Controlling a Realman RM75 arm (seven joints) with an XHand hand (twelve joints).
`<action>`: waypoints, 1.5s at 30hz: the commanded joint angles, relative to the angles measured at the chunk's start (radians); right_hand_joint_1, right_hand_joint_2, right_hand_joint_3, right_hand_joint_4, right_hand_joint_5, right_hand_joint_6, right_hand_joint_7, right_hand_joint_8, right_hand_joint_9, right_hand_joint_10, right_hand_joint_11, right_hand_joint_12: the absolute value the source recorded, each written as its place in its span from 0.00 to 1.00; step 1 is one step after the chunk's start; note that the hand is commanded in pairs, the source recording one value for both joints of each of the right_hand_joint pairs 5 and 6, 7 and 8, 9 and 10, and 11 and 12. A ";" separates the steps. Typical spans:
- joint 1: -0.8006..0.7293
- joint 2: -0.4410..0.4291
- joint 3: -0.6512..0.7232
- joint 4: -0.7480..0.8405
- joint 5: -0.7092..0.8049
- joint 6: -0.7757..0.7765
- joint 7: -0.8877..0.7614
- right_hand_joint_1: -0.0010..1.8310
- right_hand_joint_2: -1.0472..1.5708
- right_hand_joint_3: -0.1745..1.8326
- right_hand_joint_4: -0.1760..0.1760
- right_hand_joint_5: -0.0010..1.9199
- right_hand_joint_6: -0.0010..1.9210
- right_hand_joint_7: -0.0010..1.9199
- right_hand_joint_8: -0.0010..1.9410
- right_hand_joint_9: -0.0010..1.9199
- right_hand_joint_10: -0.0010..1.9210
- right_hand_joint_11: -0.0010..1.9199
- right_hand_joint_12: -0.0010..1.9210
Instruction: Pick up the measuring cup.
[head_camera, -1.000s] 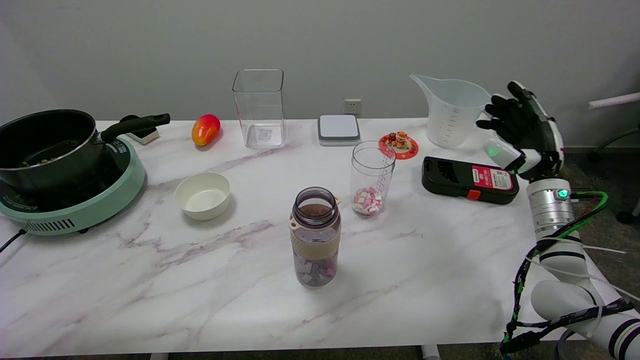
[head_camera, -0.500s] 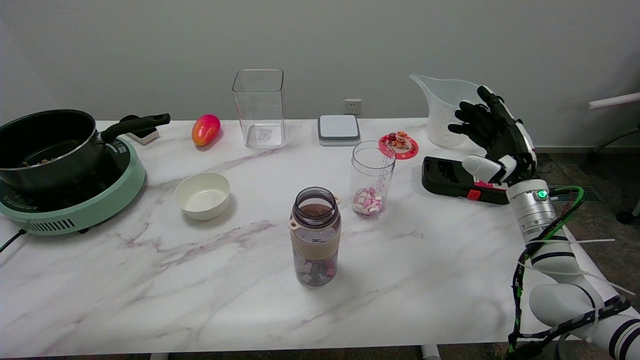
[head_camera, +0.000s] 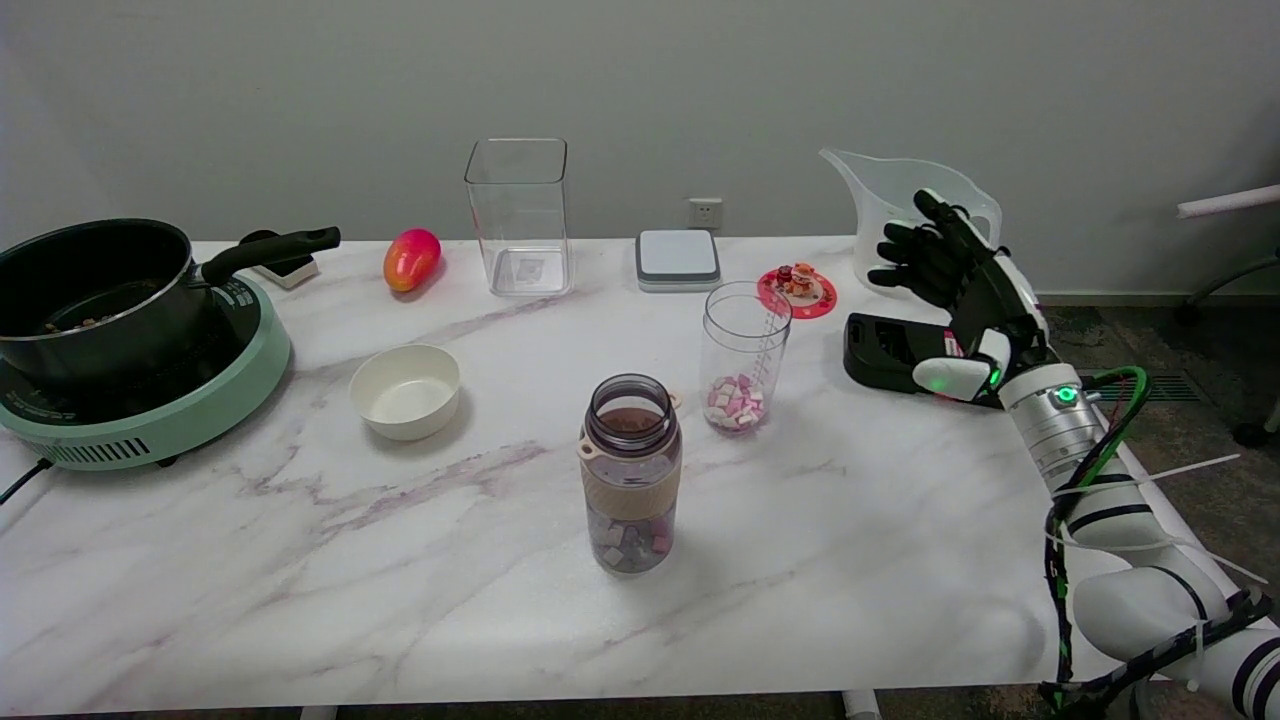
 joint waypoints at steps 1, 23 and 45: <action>0.079 0.006 -0.073 -0.103 -0.144 -0.087 0.061 0.68 0.08 0.66 0.50 0.08 0.08 0.22 0.22 0.24 0.24 0.32 0.32; 0.450 -0.227 -0.327 -0.490 -0.203 0.068 0.080 0.67 0.03 0.62 0.50 0.06 0.06 0.20 0.20 0.21 0.21 0.24 0.23; 0.465 -0.268 -0.364 -0.502 -0.203 0.057 0.077 0.68 0.09 0.54 0.50 0.07 0.07 0.21 0.21 0.21 0.21 0.21 0.21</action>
